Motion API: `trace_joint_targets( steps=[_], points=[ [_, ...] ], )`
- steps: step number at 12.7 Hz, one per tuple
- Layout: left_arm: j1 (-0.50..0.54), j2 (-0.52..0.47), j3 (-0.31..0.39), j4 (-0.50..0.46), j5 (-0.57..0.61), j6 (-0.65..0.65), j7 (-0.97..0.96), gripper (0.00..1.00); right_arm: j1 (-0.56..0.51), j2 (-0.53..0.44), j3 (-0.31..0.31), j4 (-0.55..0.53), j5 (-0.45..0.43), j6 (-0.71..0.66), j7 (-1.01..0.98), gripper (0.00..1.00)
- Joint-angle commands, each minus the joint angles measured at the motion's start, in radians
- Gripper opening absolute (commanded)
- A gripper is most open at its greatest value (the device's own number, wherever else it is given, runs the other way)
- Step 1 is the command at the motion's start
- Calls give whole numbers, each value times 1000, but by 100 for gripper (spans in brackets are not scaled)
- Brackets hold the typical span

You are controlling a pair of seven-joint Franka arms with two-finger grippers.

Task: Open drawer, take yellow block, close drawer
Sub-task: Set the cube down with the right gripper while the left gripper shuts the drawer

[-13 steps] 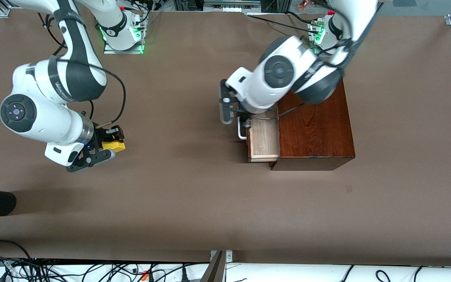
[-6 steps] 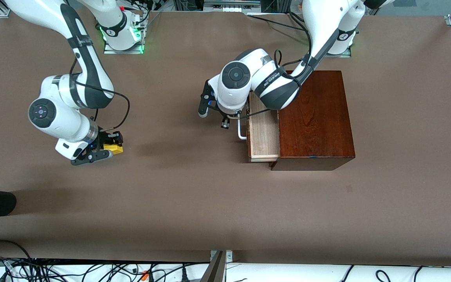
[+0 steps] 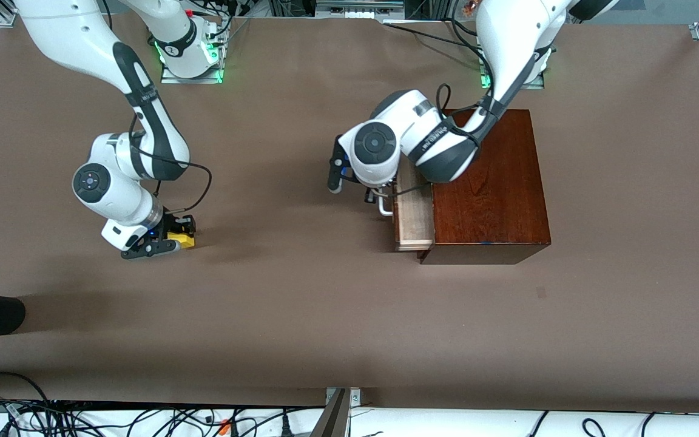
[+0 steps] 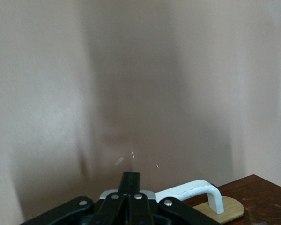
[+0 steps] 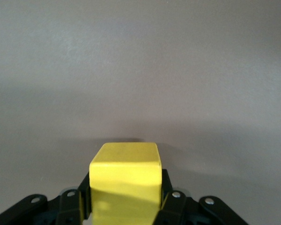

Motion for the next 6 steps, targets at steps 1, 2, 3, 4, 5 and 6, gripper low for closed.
trace_joint_targets(
  steps=[1, 2, 3, 4, 5, 6],
  points=[
    [49, -15, 10, -2, 26, -82, 41, 0, -7, 56, 7, 53, 56, 30, 8, 5],
    [58, -20, 10, 1, 36, -104, 41, 0, -6, 74, 9, 63, 59, 36, 8, 6],
    [66, -21, 7, 6, 67, -127, 41, 0, -6, 86, 9, 63, 59, 51, 8, 19],
    [81, -21, 6, 4, 78, -132, 44, 0, -6, 90, 9, 61, 59, 56, 2, 34],
    [90, -23, 1, 4, 76, -132, 47, 0, -7, 85, 9, 61, 59, 51, -7, 56],
    [86, -21, 1, 6, 70, -129, 45, 0, -6, 77, 9, 60, 58, 51, -9, 100]
  ],
)
